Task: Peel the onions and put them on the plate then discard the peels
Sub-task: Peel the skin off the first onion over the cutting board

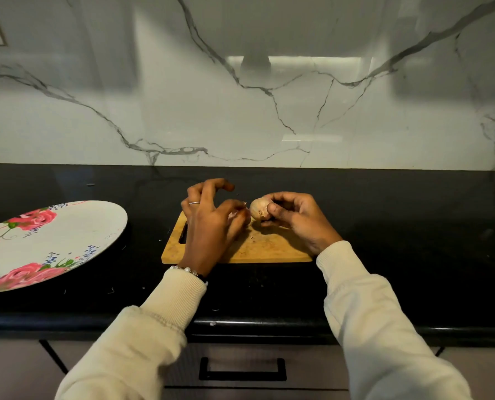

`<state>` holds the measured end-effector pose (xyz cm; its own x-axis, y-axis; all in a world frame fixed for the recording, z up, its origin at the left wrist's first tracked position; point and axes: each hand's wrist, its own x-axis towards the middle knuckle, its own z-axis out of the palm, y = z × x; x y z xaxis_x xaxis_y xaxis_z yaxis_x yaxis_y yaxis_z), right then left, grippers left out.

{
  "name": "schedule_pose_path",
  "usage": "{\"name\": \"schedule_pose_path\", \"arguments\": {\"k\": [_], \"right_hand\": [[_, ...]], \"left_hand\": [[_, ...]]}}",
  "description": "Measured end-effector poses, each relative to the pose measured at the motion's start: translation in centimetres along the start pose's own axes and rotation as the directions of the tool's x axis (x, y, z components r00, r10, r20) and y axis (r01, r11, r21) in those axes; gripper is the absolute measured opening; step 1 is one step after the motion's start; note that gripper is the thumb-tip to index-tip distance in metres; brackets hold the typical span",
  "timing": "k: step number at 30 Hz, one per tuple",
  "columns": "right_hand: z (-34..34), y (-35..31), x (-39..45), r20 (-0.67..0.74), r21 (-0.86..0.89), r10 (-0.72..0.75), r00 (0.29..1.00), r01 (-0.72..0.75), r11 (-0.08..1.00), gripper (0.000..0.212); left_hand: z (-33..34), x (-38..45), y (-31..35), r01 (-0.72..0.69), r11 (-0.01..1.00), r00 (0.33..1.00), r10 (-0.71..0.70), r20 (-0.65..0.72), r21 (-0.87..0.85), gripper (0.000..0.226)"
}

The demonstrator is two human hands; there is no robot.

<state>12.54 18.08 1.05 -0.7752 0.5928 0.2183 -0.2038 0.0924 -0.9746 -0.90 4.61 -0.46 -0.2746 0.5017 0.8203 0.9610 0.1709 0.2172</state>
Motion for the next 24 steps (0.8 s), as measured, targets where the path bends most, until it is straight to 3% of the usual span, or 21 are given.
{"name": "schedule_pose_path", "arguments": {"k": [6, 11, 24], "right_hand": [[-0.22, 0.18, 0.28, -0.002, -0.022, -0.004, 1.0, 0.004, 1.0, 0.021], [-0.2, 0.26, 0.27, -0.014, 0.008, 0.004, 1.0, -0.004, 1.0, 0.018], [-0.33, 0.32, 0.16, 0.074, 0.031, 0.032, 0.997, -0.034, 0.999, 0.017]], "left_hand": [[-0.01, 0.03, 0.15, 0.027, 0.999, 1.0, -0.027, -0.001, -0.034, 0.03], [0.18, -0.08, 0.12, -0.044, 0.997, 0.999, 0.045, 0.022, -0.058, 0.025], [-0.22, -0.05, 0.71, -0.076, 0.996, 0.993, 0.08, 0.085, -0.05, 0.019]]}}
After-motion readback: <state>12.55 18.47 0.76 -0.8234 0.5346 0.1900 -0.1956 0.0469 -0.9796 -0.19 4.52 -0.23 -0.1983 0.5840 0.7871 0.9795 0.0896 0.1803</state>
